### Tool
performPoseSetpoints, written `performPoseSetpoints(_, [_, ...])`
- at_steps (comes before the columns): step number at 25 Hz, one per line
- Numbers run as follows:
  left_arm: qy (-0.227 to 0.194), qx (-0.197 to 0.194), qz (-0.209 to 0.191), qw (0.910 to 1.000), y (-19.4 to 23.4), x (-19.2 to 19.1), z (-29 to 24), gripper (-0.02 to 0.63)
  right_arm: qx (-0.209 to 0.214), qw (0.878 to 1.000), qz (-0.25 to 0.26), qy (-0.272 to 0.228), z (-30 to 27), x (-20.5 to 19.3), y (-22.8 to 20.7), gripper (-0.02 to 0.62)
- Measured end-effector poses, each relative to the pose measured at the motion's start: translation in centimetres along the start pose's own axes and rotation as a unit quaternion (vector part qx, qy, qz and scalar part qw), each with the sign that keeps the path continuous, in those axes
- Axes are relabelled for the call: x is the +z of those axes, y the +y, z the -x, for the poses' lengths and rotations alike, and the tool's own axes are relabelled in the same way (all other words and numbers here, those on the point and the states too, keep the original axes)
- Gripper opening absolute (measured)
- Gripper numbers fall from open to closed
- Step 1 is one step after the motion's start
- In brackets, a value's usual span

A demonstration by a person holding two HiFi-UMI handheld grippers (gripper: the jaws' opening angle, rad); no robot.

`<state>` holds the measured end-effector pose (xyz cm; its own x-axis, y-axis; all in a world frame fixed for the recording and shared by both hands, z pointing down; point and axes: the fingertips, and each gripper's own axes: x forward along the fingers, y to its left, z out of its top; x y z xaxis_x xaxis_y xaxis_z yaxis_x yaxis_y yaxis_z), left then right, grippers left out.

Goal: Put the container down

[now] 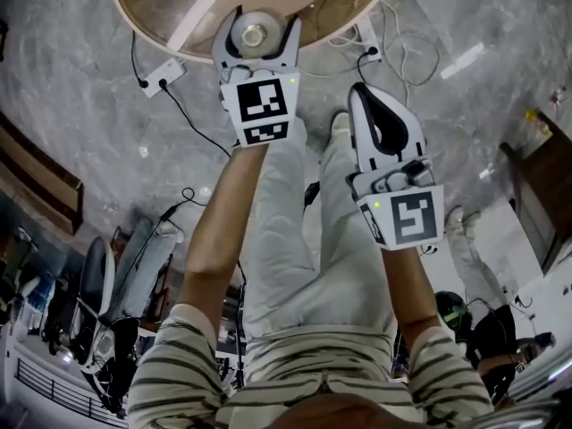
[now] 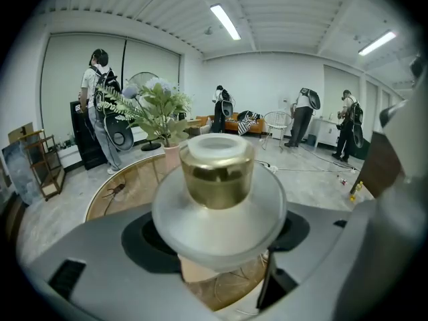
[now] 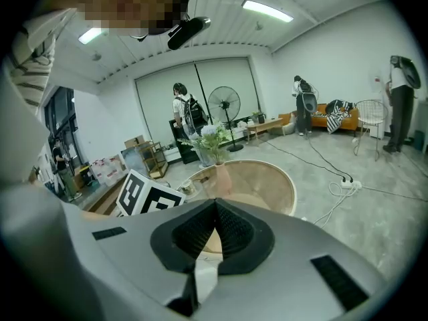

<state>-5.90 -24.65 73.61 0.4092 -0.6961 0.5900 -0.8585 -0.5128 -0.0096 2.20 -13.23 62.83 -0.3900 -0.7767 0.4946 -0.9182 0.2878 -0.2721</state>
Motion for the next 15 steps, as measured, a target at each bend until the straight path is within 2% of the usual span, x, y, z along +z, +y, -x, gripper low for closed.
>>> performPoseSetpoints(11, [0.006,-0.016,-0.027,0.9995,0.2,-2.3,-4.6,0.331,-0.012,1.000,-0.008,0.009,-0.5,-1.4,-0.6,0.009])
performPoseSetpoints(15, [0.006,-0.018,-0.037,0.9991,0.1,-3.2,-6.2,0.331,-0.005,1.000,-0.002,0.014,-0.7,-1.6,-0.5,0.009])
